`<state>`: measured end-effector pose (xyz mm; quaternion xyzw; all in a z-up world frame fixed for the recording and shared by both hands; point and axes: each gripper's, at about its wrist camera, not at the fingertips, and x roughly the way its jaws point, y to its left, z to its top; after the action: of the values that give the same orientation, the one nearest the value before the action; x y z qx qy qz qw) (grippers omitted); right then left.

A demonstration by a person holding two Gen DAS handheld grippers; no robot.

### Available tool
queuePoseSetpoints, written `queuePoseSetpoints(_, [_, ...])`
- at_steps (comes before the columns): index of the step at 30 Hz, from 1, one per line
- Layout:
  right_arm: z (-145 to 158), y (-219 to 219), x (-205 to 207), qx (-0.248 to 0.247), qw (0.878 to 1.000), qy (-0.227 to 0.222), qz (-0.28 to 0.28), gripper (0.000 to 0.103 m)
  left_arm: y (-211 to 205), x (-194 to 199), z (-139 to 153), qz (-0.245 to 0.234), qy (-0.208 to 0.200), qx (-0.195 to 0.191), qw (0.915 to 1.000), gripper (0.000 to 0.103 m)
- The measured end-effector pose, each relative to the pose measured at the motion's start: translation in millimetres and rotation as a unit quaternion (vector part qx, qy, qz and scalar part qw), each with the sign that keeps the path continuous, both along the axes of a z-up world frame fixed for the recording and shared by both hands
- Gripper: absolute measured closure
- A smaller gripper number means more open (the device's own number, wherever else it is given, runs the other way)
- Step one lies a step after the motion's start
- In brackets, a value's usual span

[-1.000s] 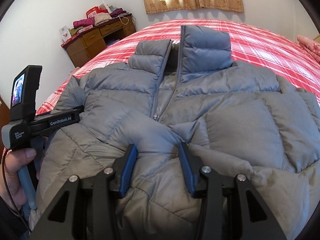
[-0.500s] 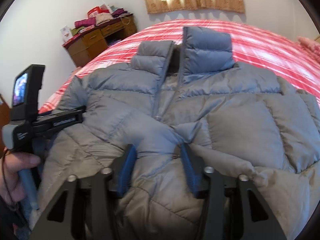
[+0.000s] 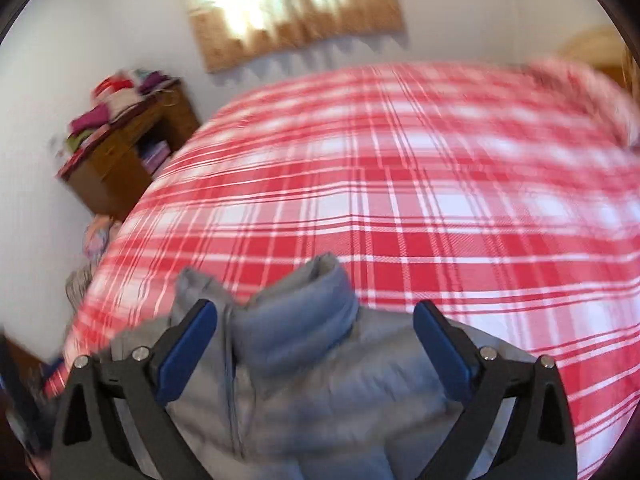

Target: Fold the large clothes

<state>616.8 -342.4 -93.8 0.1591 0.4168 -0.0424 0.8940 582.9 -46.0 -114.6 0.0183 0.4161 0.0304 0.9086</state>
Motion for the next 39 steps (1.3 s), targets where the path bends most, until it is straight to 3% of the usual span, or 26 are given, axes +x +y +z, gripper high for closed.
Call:
queuePoseSetpoints(2, [-17.1, -2.1, 19.1, -0.001, 1.000, 0.028, -0.002, 0.003, -8.5, 2.1, -2.0, 0.000, -0.001, 0.008, 1.0000, 0.001])
queuePoseSetpoints(4, [-33.2, -4.9, 23.8, -0.008, 0.998, 0.056, 0.009, 0.013, -15.7, -0.3, -1.2, -0.011, -0.007, 0.007, 0.9999, 0.001])
queuePoseSetpoints(6, [-42.5, -13.7, 15.6, 0.028, 0.997, 0.067, 0.024, 0.058, -20.0, -1.4, 1.6, -0.018, -0.015, 0.004, 0.9997, 0.001])
queuePoseSetpoints(8, [-46.3, -18.3, 2.9, 0.046, 0.996, 0.070, 0.038, 0.081, -24.9, -0.5, 9.3, -0.027, -0.035, 0.005, 0.9990, 0.001])
queuePoseSetpoints(9, [-44.3, -17.7, -6.3, 0.039, 0.996, 0.063, 0.045, 0.086, -27.3, 1.5, 12.5, -0.027, -0.042, 0.007, 0.9987, 0.001])
queuePoseSetpoints(16, [-39.3, -17.6, -52.3, 0.000, 0.997, 0.025, 0.077, 0.092, -67.3, 37.9, 49.0, -0.028, -0.093, -0.001, 0.9953, 0.001])
queuePoseSetpoints(20, [-44.5, -9.9, -65.2, -0.029, 0.995, 0.005, 0.095, 0.093, -95.4, 69.0, 50.3, -0.025, -0.094, 0.007, 0.9953, 0.001])
queuePoseSetpoints(24, [-52.3, -11.6, -68.9, -0.036, 0.995, 0.002, 0.094, 0.093, -115.3, 86.5, 23.4, -0.031, -0.064, 0.057, 0.9958, 0.001])
queuePoseSetpoints(28, [-52.7, -20.0, -71.7, -0.042, 0.995, -0.010, 0.089, 0.093, -101.7, 76.4, -13.7, -0.038, -0.019, 0.100, 0.9941, 0.001])
queuePoseSetpoints(36, [-66.1, -34.8, -74.9, -0.039, 0.997, -0.012, 0.067, 0.093, -60.4, 40.2, -41.1, -0.034, 0.013, 0.108, 0.9935, 0.001])
queuePoseSetpoints(39, [-71.6, -36.0, -75.5, -0.037, 0.997, -0.010, 0.061, 0.093, -55.8, 37.2, -31.7, -0.026, -0.011, 0.086, 0.9959, 0.001])
